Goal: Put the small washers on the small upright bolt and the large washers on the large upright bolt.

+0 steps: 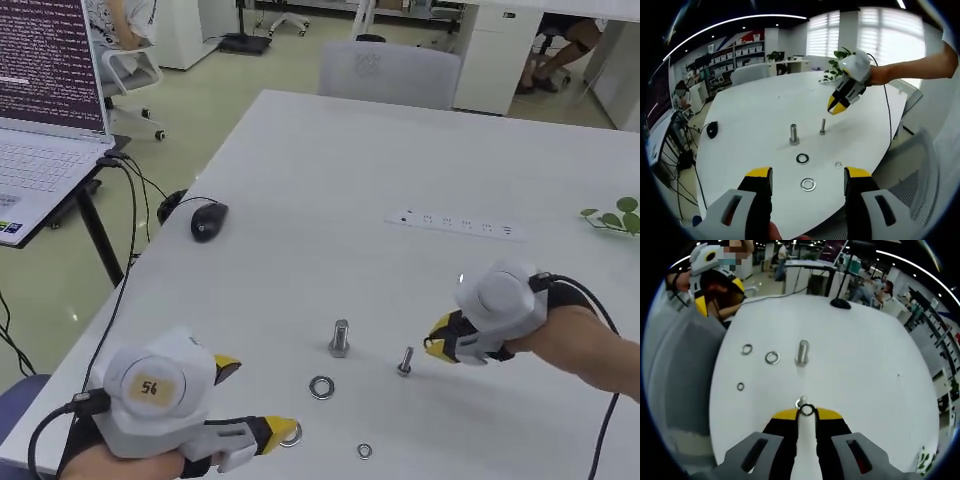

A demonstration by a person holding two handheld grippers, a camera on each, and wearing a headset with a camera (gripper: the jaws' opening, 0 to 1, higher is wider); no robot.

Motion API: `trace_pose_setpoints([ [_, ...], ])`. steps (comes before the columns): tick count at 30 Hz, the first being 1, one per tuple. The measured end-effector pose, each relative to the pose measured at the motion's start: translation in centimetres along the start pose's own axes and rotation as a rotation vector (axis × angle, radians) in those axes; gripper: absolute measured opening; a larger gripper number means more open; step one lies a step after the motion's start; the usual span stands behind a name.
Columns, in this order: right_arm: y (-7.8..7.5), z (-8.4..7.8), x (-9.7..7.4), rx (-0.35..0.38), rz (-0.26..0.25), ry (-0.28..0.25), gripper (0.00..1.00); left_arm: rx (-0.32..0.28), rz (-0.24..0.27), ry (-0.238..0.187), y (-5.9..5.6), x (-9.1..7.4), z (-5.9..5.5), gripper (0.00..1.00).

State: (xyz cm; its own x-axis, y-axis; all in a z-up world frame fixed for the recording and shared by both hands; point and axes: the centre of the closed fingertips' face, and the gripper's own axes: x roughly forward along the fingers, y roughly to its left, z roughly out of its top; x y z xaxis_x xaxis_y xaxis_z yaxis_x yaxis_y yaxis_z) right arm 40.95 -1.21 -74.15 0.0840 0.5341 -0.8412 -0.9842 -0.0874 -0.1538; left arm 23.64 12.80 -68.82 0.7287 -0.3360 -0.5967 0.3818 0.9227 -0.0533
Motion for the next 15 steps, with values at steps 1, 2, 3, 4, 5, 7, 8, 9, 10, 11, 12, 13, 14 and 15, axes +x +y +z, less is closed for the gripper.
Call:
trace_pose_setpoints([
  [1, 0.0, 0.3, 0.1, -0.012, 0.008, 0.006, 0.13, 0.0, 0.0, 0.0, 0.0, 0.0, 0.0, 0.57],
  [2, 0.1, 0.4, 0.2, -0.019, 0.014, 0.007, 0.13, 0.0, 0.0, 0.0, 0.0, 0.0, 0.0, 0.57],
  [3, 0.2, 0.5, 0.4, -0.024, 0.033, 0.019, 0.13, -0.001, 0.001, 0.002, 0.0, 0.0, 0.0, 0.57],
  [4, 0.2, 0.5, 0.6, -0.035, 0.038, 0.027, 0.13, -0.001, 0.001, 0.002, 0.0, 0.0, 0.0, 0.57],
  [5, 0.1, 0.6, 0.8, -0.045, 0.038, 0.03, 0.13, -0.001, 0.001, 0.0, 0.0, 0.0, 0.0, 0.57],
  [7, 0.3, 0.7, 1.1, -0.047, 0.057, 0.043, 0.13, -0.002, 0.002, 0.0, 0.0, 0.0, 0.0, 0.57],
  [8, 0.3, 0.7, 1.3, -0.051, 0.06, 0.046, 0.13, -0.002, 0.002, 0.001, 0.0, 0.0, 0.0, 0.57],
  [9, 0.3, 0.7, 1.5, -0.059, 0.062, 0.049, 0.13, -0.003, 0.002, 0.0, 0.0, 0.0, 0.0, 0.57],
  [10, 0.5, 0.8, 1.6, -0.06, 0.072, 0.054, 0.13, -0.004, 0.003, 0.0, 0.0, 0.0, 0.0, 0.57],
  [11, 0.6, 0.8, 1.7, -0.064, 0.074, 0.056, 0.13, -0.005, 0.004, 0.001, 0.0, -0.1, -0.1, 0.57],
  [12, 0.7, 0.7, 1.8, -0.071, 0.075, 0.06, 0.13, -0.006, 0.004, 0.001, 0.1, -0.1, -0.1, 0.57],
  [13, 0.7, 0.6, 1.9, -0.079, 0.078, 0.07, 0.13, -0.008, 0.006, 0.002, 0.1, -0.1, -0.2, 0.57],
  [14, 0.7, 0.5, 2.0, -0.083, 0.081, 0.074, 0.13, -0.01, 0.006, 0.001, 0.1, -0.1, -0.2, 0.57],
  [15, 0.7, 0.5, 2.0, -0.086, 0.081, 0.076, 0.13, -0.011, 0.007, 0.002, 0.1, -0.2, -0.3, 0.57],
])
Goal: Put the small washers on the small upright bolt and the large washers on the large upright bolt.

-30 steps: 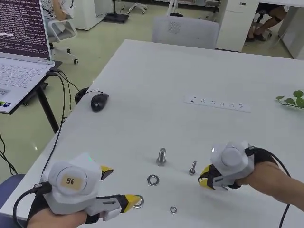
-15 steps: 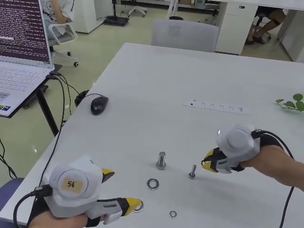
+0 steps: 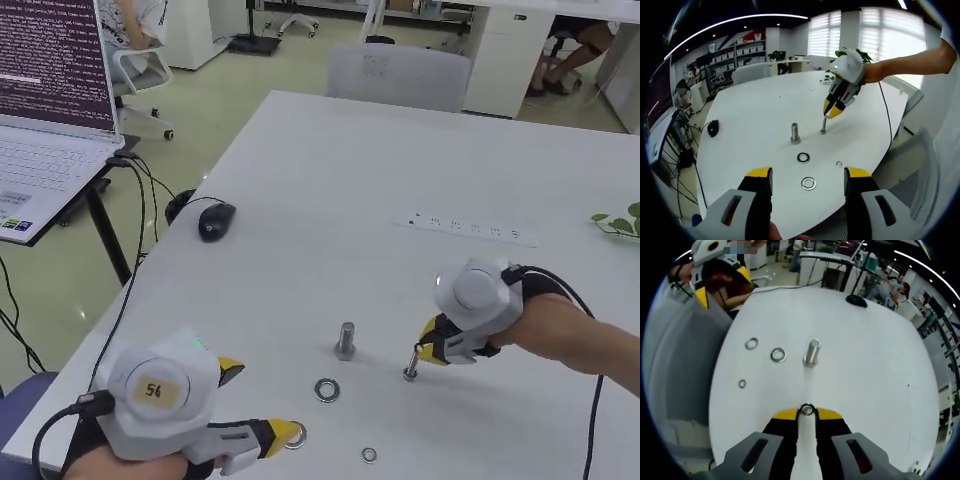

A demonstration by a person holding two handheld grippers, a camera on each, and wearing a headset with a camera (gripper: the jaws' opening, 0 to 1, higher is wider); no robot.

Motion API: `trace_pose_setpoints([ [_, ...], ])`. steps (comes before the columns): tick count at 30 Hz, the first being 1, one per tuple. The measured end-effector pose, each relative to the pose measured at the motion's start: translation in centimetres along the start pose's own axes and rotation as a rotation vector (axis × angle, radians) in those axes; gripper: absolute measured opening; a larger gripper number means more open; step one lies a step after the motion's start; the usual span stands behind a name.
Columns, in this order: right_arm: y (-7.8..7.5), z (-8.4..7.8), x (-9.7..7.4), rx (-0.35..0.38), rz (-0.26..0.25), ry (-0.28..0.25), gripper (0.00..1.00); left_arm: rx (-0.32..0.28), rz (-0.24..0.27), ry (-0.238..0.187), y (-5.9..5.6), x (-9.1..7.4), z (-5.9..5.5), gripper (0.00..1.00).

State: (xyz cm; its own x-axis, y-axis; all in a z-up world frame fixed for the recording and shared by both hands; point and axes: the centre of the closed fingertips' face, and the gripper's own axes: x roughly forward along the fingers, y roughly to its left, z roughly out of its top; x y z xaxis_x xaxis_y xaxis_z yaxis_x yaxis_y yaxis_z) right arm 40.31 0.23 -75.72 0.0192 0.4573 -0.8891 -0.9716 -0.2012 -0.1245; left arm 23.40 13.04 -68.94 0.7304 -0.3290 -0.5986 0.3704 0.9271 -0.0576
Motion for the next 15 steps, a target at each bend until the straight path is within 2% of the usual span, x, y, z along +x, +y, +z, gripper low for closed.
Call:
trace_pose_setpoints([
  [15, -0.05, -0.42, 0.81, -0.02, 0.011, 0.037, 0.13, -0.008, 0.006, 0.001, 0.33, -0.2, -0.29, 0.57],
])
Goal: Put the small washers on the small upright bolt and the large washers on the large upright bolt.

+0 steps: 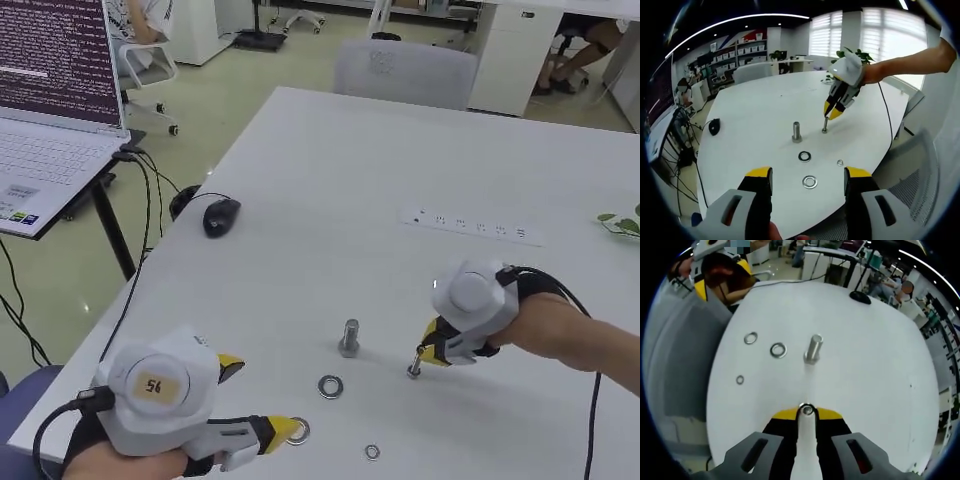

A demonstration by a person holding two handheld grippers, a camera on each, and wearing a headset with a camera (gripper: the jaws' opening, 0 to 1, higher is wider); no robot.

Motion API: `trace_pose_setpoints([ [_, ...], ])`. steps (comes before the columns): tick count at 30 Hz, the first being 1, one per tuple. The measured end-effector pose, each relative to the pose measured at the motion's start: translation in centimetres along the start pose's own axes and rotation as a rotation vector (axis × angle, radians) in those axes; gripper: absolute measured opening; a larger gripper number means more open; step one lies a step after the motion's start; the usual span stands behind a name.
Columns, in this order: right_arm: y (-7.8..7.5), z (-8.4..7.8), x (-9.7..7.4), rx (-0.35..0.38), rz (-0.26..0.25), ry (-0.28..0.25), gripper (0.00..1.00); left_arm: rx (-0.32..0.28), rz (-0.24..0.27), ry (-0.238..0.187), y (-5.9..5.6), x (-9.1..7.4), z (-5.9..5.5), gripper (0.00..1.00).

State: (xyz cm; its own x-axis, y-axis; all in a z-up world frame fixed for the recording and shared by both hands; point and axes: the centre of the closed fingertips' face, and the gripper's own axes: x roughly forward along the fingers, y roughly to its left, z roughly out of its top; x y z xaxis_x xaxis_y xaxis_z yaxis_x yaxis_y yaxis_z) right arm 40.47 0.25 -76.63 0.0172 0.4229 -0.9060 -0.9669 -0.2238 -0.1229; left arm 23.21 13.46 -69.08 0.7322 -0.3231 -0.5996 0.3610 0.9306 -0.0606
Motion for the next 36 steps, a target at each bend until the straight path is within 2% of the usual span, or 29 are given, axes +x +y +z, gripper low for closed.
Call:
trace_pose_setpoints([
  [11, 0.1, -0.5, 1.4, -0.018, 0.023, 0.039, 0.13, -0.007, 0.002, 0.004, 0.1, -0.1, -0.3, 0.57],
  [24, 0.5, -1.6, 4.2, -0.014, 0.054, 0.094, 0.13, -0.02, 0.016, 0.011, 0.4, -0.5, -0.9, 0.57],
  [32, 0.7, -1.9, 4.4, -0.008, 0.063, 0.094, 0.15, -0.025, 0.019, 0.013, 0.5, -0.5, -1.0, 0.57],
  [36, 0.5, -2.0, 3.7, 0.011, 0.047, 0.08, 0.16, -0.022, 0.015, 0.011, 0.4, -0.4, -0.8, 0.57],
])
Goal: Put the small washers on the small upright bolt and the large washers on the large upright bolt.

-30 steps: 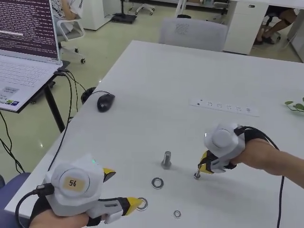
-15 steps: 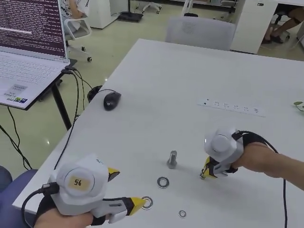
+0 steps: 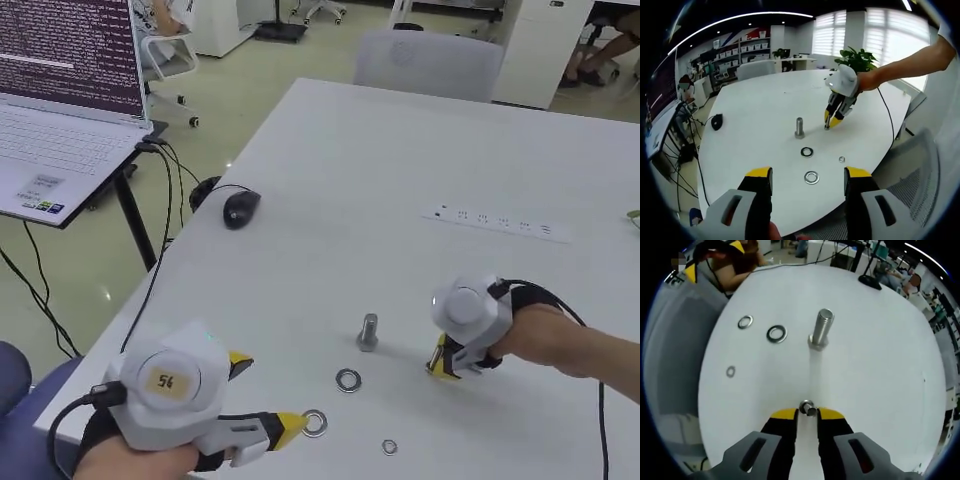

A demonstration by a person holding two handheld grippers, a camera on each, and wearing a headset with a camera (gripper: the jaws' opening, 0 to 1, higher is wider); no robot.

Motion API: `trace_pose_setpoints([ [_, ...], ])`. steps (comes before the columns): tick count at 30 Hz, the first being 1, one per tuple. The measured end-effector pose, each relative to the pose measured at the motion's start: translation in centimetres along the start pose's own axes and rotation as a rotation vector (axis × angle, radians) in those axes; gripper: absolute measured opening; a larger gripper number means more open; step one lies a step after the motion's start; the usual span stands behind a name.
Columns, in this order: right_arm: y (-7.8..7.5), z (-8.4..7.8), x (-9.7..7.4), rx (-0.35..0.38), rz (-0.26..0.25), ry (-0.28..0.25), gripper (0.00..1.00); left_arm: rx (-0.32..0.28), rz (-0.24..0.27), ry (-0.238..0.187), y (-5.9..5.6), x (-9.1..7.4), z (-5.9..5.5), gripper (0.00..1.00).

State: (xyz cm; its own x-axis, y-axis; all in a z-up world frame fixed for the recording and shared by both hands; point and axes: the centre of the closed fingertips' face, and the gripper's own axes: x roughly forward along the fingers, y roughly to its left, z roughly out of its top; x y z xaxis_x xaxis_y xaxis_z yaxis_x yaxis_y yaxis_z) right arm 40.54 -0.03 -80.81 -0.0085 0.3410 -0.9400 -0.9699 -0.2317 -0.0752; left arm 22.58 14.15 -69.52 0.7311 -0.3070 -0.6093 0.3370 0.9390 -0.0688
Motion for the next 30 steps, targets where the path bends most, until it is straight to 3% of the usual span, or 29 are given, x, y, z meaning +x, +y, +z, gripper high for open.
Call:
trace_pose_setpoints([
  [4, -0.4, -0.1, -1.4, 0.064, -0.036, -0.049, 0.17, 0.003, -0.002, -0.002, 0.0, 0.1, 0.1, 0.57],
  [8, -0.2, -1.3, -2.2, 0.112, -0.061, -0.067, 0.18, 0.005, -0.005, -0.006, -0.1, 0.2, 0.3, 0.57],
  [15, 1.5, -3.1, -3.1, 0.198, -0.07, -0.1, 0.18, 0.011, -0.014, -0.009, -0.2, 0.4, 0.5, 0.57],
  [17, 2.3, -3.3, -2.9, 0.215, -0.052, -0.115, 0.2, 0.015, -0.015, -0.007, -0.2, 0.4, 0.5, 0.57],
  [24, 4.7, -3.2, -2.2, 0.232, -0.022, -0.13, 0.25, 0.021, -0.018, -0.014, -0.1, 0.5, 1.1, 0.58],
  [30, 7.1, -1.1, -1.4, 0.191, 0.02, -0.168, 0.25, 0.016, -0.016, -0.022, 0.1, 0.5, 1.4, 0.58],
])
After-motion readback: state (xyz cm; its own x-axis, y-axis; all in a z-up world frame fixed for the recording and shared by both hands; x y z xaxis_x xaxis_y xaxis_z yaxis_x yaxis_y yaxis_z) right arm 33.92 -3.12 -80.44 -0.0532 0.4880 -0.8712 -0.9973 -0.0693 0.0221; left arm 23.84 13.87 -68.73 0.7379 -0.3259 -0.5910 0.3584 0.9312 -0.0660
